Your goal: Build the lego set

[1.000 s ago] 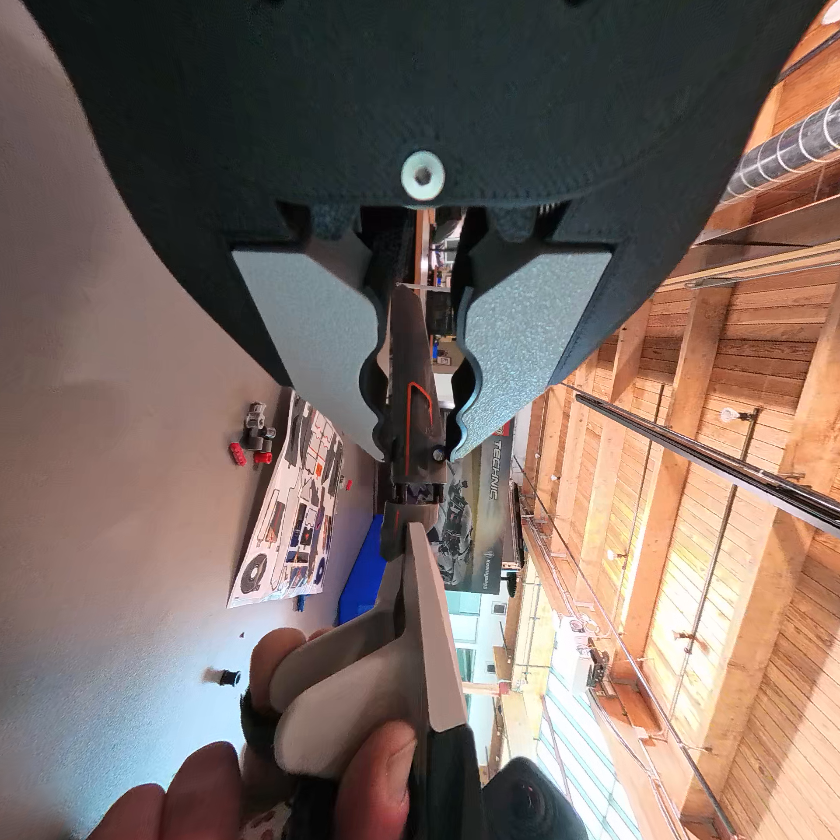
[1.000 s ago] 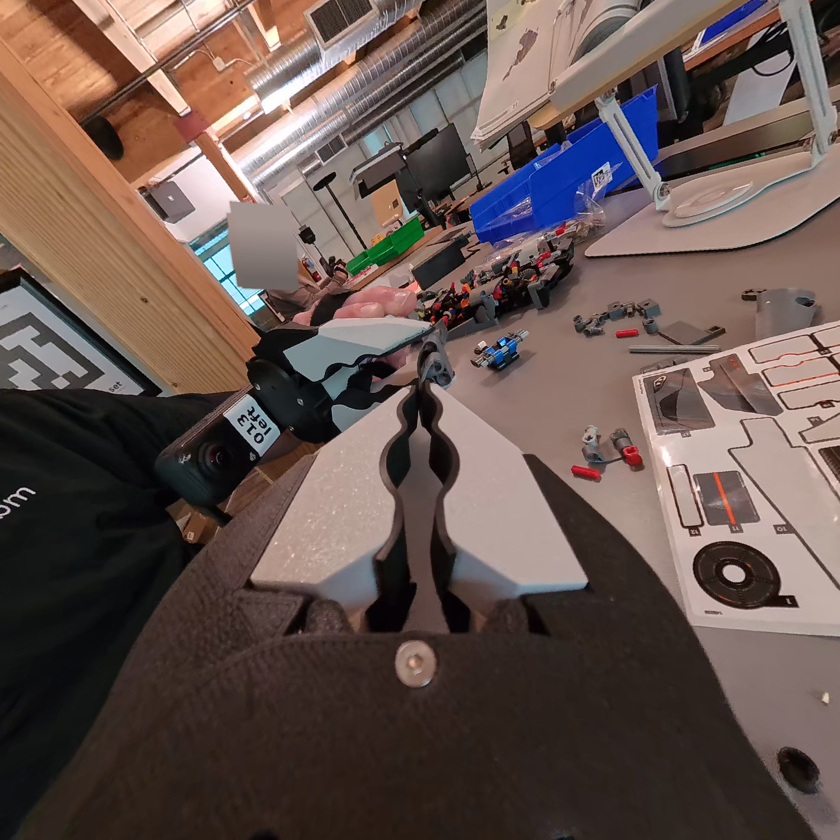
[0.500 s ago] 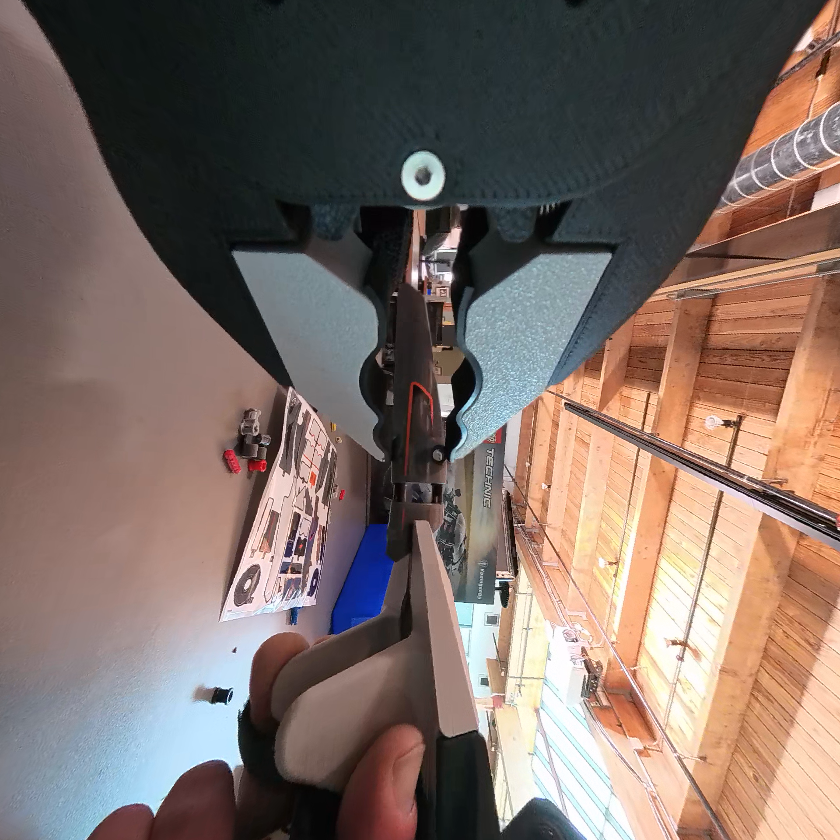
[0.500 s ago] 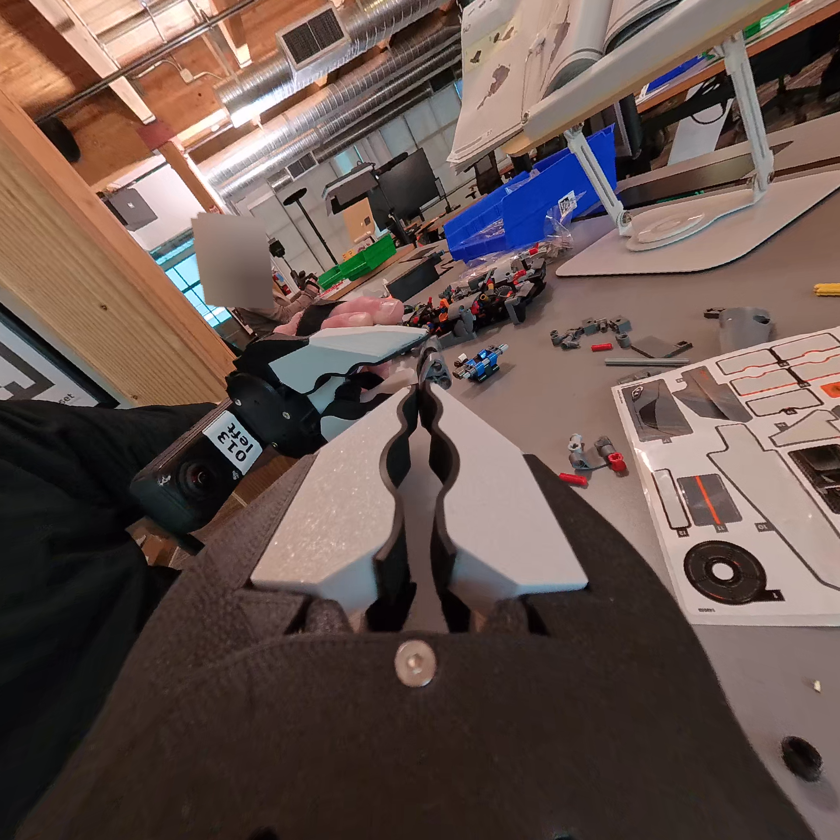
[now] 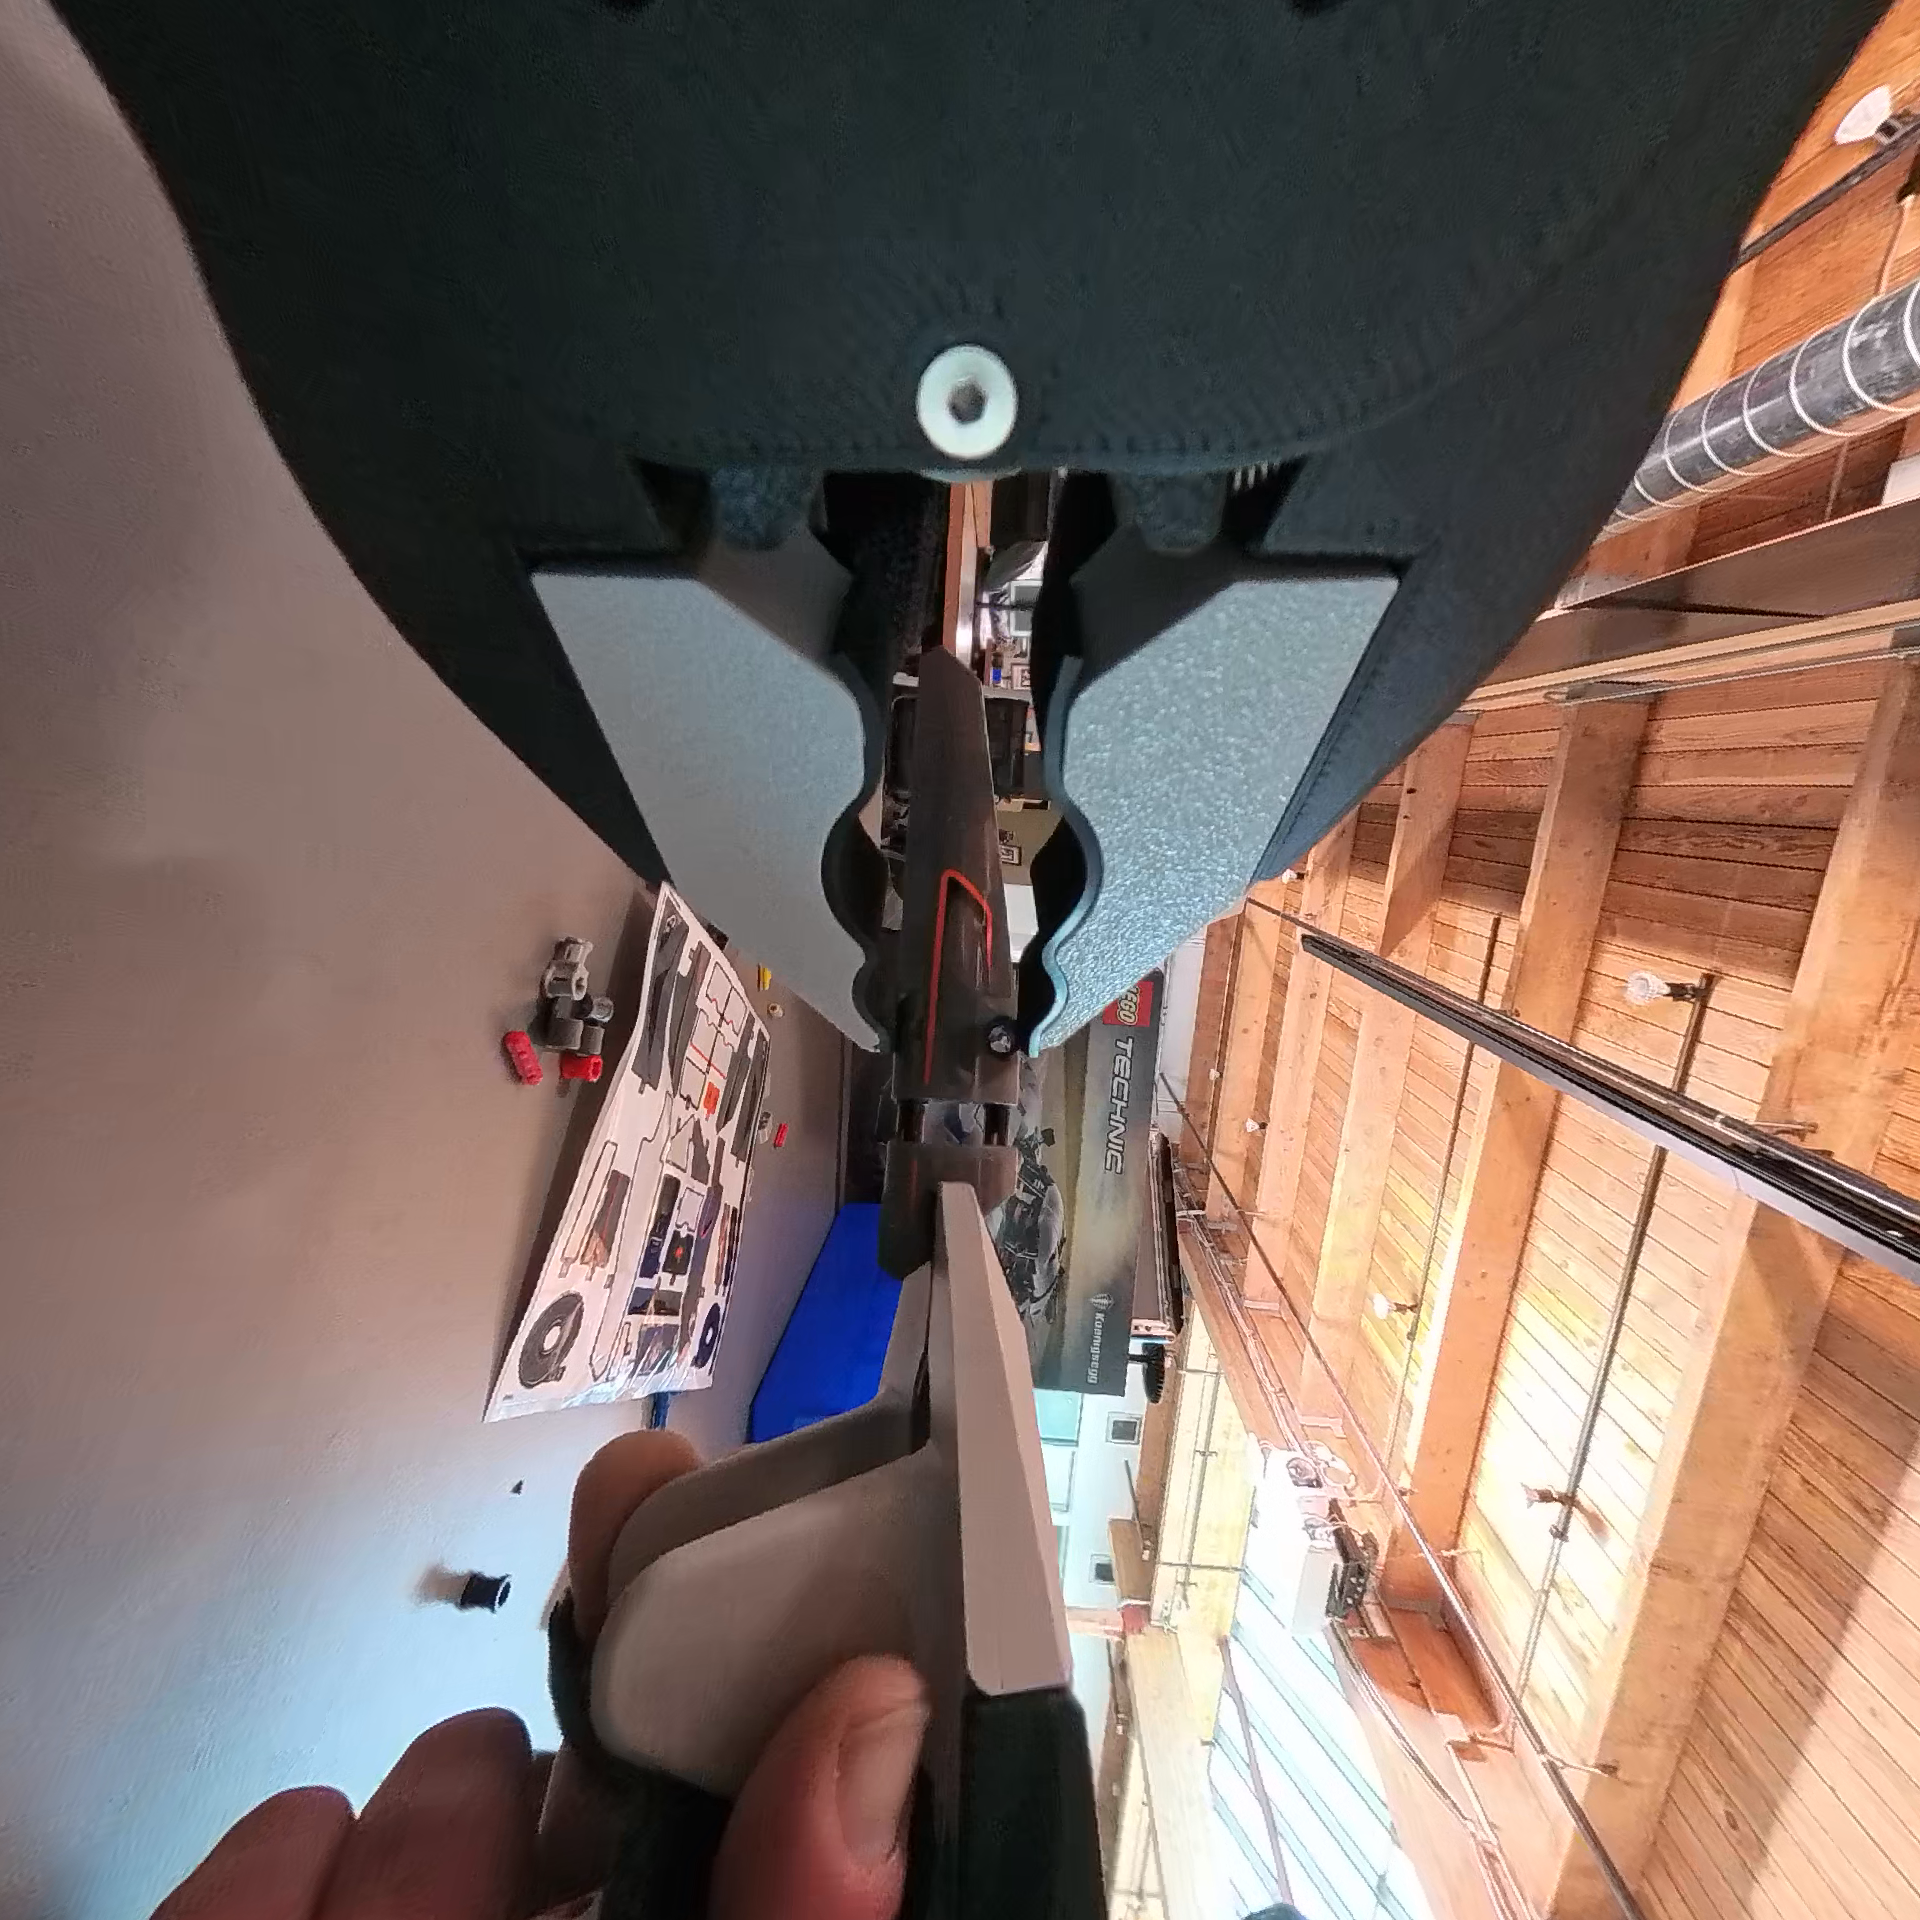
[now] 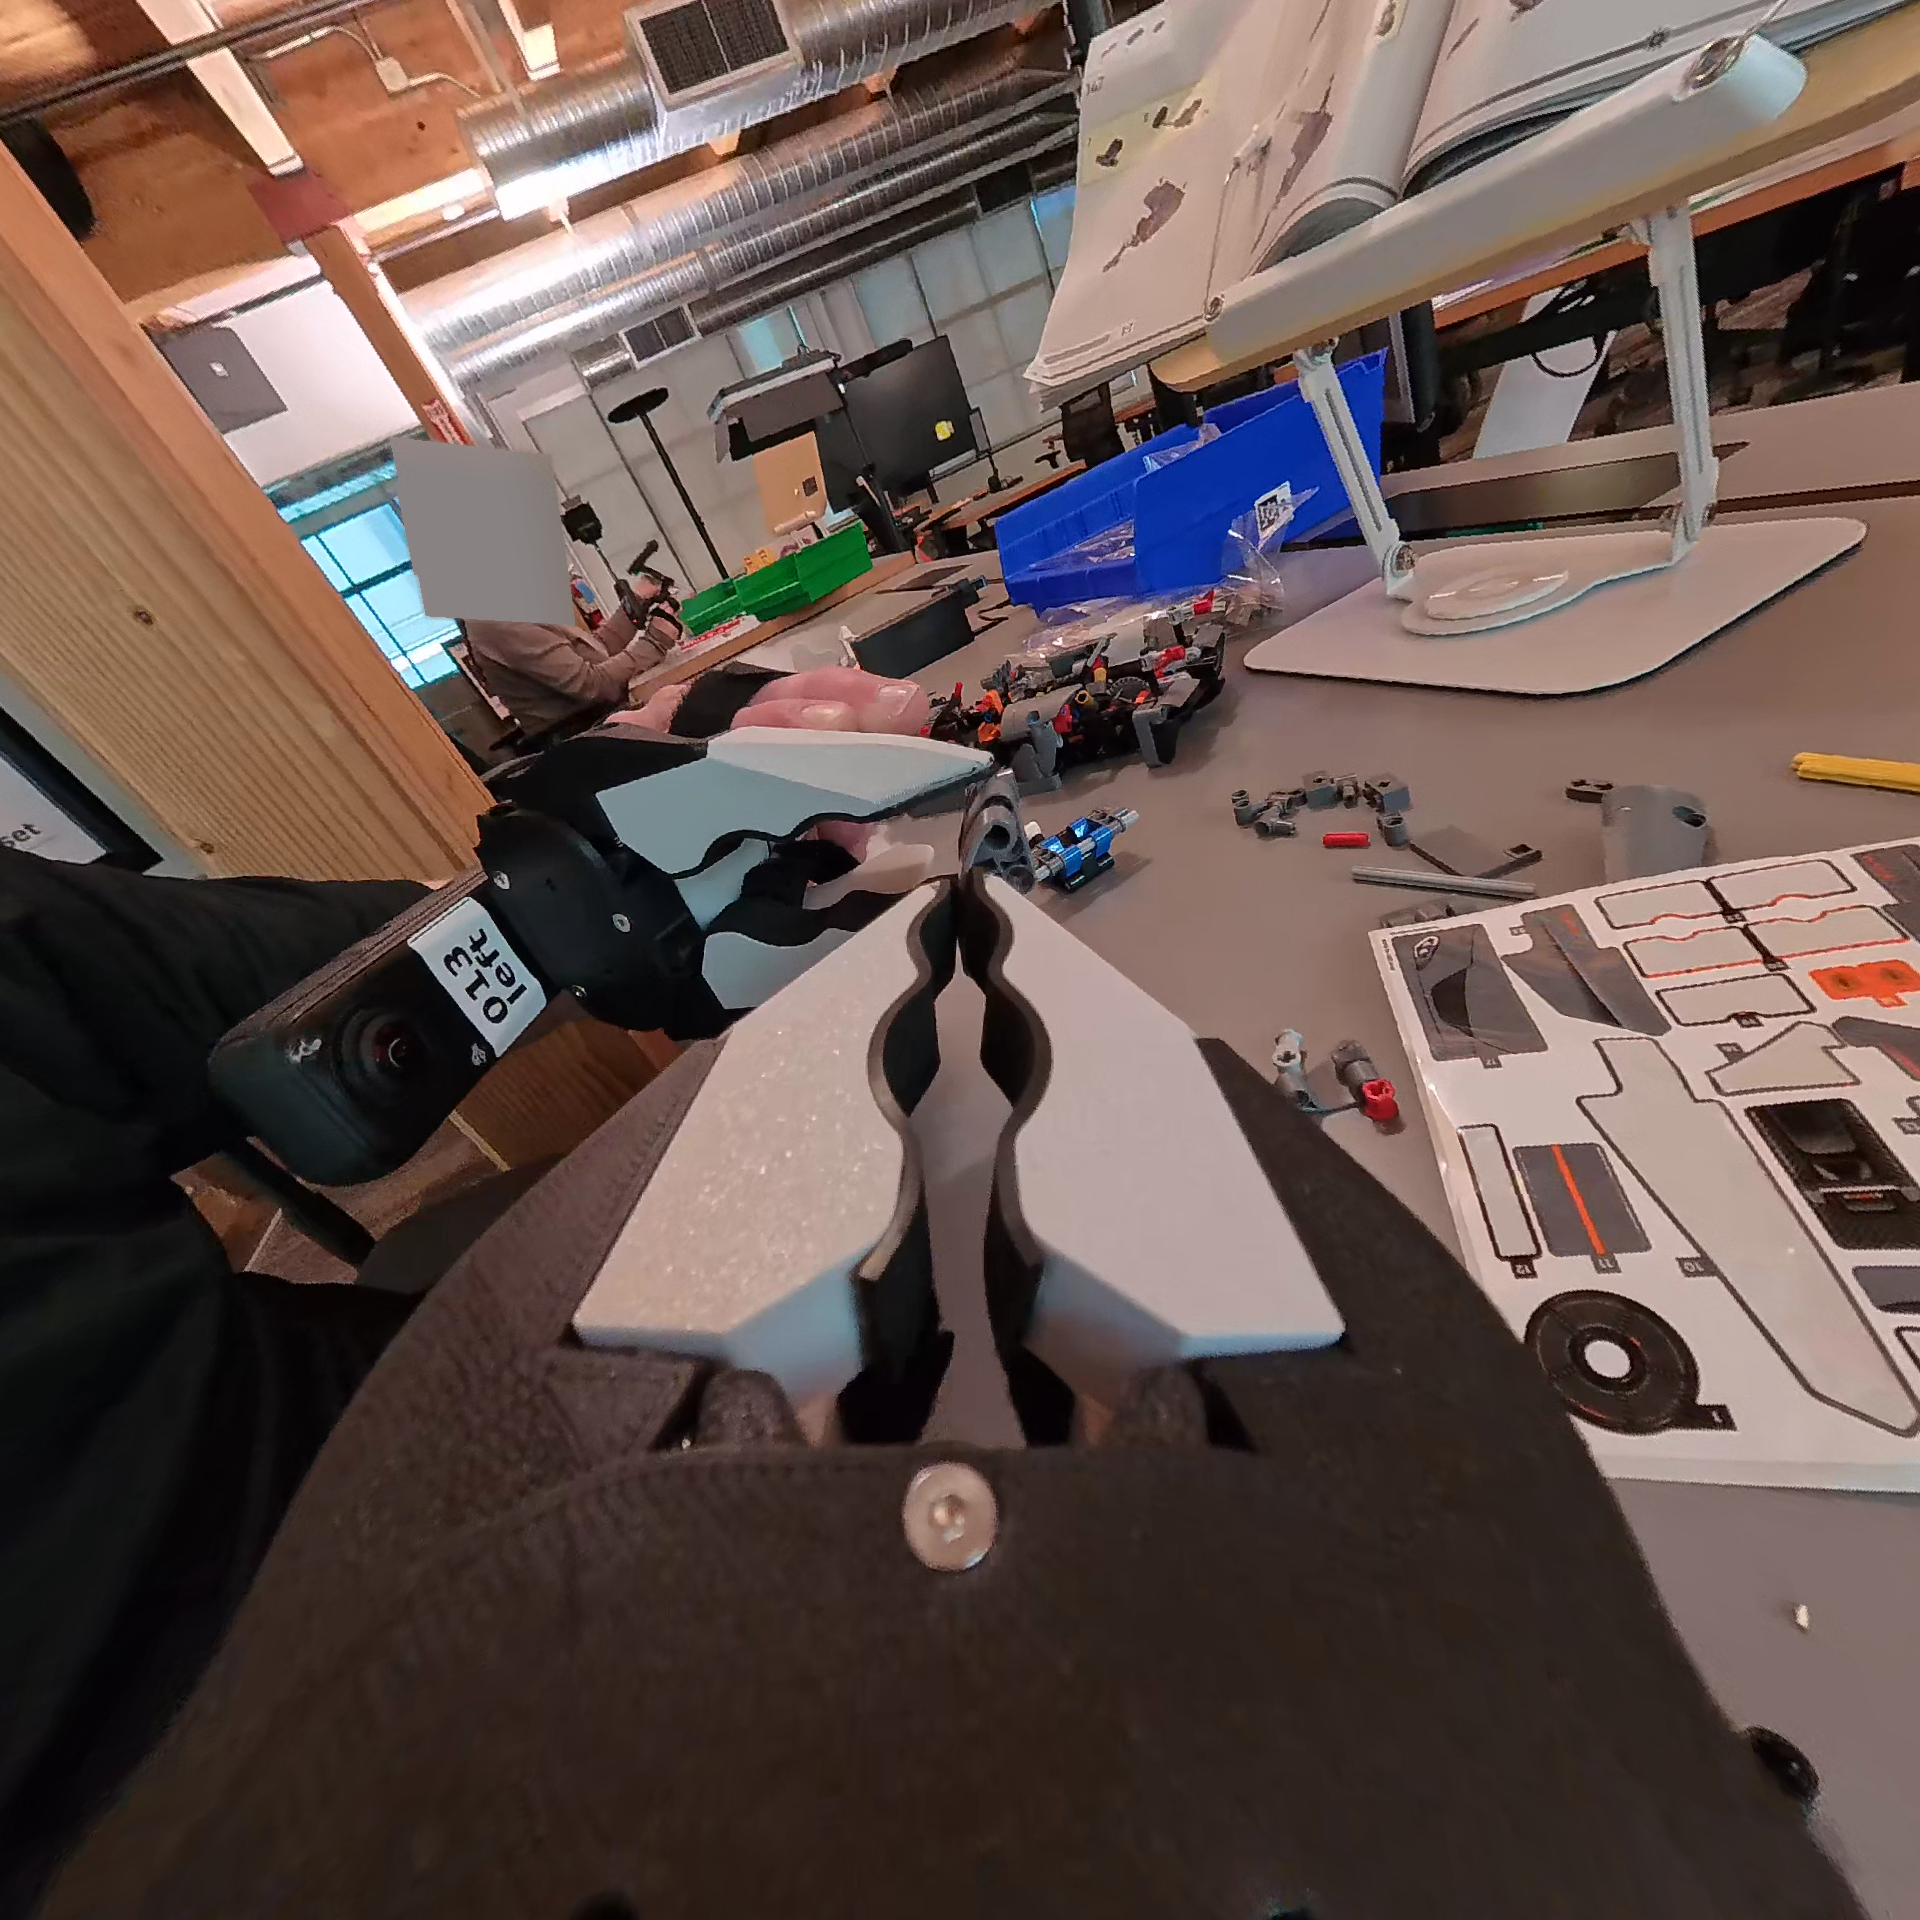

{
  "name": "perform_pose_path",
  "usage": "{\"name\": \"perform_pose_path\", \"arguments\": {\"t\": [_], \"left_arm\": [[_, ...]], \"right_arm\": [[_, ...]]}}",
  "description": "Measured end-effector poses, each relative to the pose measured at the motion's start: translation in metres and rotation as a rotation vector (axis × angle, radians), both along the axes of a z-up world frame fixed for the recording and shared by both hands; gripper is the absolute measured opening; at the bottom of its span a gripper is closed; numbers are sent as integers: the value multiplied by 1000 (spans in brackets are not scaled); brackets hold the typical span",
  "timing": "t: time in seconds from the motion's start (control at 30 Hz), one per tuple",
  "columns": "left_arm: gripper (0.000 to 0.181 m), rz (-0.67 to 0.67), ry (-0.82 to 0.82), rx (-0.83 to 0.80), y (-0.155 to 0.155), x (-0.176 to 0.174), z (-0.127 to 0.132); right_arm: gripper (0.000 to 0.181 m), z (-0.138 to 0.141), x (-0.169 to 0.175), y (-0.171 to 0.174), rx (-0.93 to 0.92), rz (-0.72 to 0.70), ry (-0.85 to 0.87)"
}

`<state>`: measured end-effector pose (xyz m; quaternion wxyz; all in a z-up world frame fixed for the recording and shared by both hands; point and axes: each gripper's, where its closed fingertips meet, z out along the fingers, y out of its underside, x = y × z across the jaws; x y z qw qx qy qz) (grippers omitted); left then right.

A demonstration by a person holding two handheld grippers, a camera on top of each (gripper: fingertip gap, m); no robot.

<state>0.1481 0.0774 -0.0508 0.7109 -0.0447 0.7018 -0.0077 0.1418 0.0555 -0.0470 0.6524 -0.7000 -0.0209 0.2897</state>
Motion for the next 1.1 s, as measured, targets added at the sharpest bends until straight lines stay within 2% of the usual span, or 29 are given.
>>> {"name": "perform_pose_path", "arguments": {"t": [0.6,1.1], "left_arm": [[18,12,-13,-23,3,0,4],[19,43,-26,-37,7,2,6]], "right_arm": [[0,5,-3,2,32,27,26],[0,8,-4,6,67,-69,-7]]}}
